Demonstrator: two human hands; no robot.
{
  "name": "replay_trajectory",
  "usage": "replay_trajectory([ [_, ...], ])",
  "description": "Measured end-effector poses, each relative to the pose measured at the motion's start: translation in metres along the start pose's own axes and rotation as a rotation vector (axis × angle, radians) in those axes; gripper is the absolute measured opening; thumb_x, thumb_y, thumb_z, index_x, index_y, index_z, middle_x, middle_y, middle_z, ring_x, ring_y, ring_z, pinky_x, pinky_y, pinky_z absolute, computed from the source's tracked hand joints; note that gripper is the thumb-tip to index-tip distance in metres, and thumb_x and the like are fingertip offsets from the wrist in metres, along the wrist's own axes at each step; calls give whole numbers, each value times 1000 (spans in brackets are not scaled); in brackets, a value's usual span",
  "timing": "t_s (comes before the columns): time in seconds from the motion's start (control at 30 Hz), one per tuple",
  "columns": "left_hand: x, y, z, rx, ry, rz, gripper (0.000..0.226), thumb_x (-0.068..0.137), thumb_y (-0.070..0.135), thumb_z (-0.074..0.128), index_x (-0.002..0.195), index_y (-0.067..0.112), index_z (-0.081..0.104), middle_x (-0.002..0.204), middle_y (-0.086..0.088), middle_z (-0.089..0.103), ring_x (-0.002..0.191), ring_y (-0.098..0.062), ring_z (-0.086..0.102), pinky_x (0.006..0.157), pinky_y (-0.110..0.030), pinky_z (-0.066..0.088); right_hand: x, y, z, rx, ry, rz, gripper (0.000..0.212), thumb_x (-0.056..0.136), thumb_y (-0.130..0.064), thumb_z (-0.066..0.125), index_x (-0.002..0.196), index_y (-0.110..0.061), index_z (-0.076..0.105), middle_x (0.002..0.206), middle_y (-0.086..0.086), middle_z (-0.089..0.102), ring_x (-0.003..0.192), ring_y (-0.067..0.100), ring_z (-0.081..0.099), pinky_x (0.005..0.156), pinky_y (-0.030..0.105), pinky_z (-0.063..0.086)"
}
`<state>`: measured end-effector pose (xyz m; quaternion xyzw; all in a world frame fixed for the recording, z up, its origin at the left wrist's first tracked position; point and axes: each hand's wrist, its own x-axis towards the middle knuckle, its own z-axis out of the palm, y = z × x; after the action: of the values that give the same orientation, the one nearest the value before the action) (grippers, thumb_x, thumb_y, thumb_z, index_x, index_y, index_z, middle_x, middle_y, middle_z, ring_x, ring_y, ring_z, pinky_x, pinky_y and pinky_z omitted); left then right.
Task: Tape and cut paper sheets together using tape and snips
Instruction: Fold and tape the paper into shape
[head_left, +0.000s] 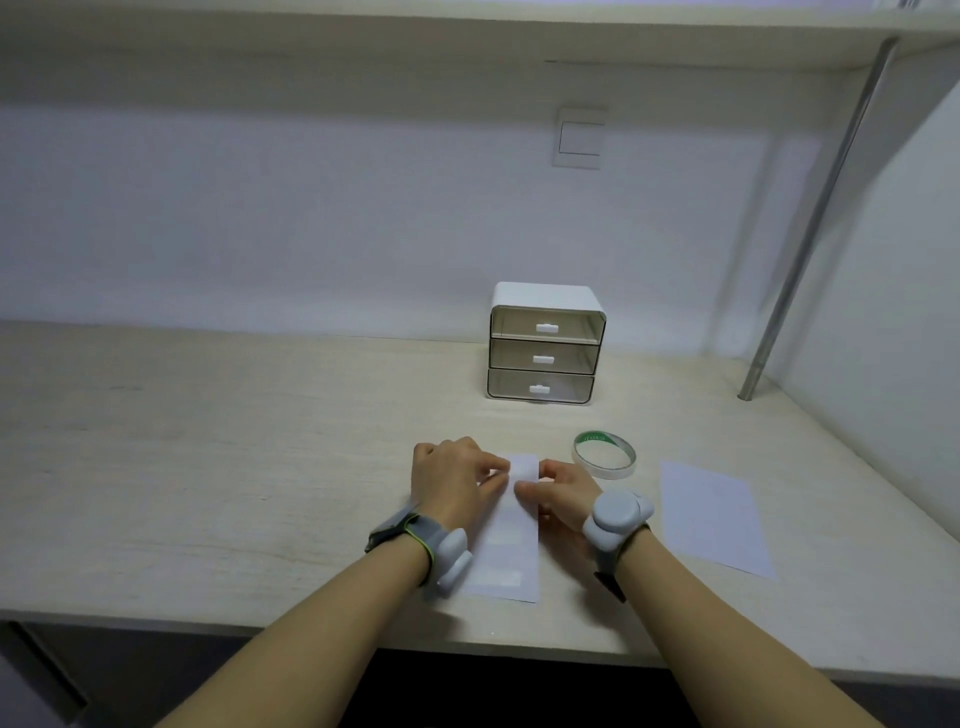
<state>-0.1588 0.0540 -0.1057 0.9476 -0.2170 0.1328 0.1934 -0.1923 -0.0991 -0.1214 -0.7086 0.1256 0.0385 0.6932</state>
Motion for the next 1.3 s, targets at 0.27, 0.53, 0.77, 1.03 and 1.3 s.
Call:
replay_trajectory([
  [0.27, 2, 4, 1, 35, 4, 27, 24, 93, 43, 51, 105, 39, 71, 110, 9, 68, 103, -13, 58, 92, -31, 26, 1, 11, -1, 212, -57, -10, 23, 86, 8, 55, 72, -2, 69, 72, 13, 66, 68, 23, 64, 73, 30, 55],
  [0.53, 7, 5, 4, 166, -38, 108, 31, 94, 45, 47, 99, 31, 74, 103, 6, 72, 97, -16, 59, 87, -32, 19, 4, 14, -2, 158, -98, -42, 15, 87, 6, 56, 84, 3, 70, 83, 18, 68, 78, 24, 65, 84, 35, 54],
  [0.77, 9, 1, 4, 209, -66, 116, 32, 95, 44, 43, 98, 35, 73, 104, 10, 72, 97, -13, 59, 93, -34, 20, 4, 14, -1, 141, -81, -54, 15, 88, 6, 57, 81, 2, 70, 83, 17, 67, 79, 25, 63, 83, 34, 53],
  [1.03, 9, 1, 4, 216, -90, 131, 32, 95, 45, 43, 99, 35, 73, 104, 9, 72, 98, -12, 60, 97, -36, 21, 8, 16, -1, 71, -67, -72, 17, 87, 4, 59, 77, -2, 71, 87, 19, 65, 86, 29, 59, 97, 48, 47],
  [1.3, 9, 1, 4, 205, -90, 131, 35, 95, 35, 38, 90, 29, 72, 100, 7, 71, 97, -13, 59, 98, -38, 13, 7, 16, 0, 70, -62, -79, 13, 89, 4, 56, 87, 2, 69, 95, 21, 65, 90, 28, 59, 98, 45, 47],
])
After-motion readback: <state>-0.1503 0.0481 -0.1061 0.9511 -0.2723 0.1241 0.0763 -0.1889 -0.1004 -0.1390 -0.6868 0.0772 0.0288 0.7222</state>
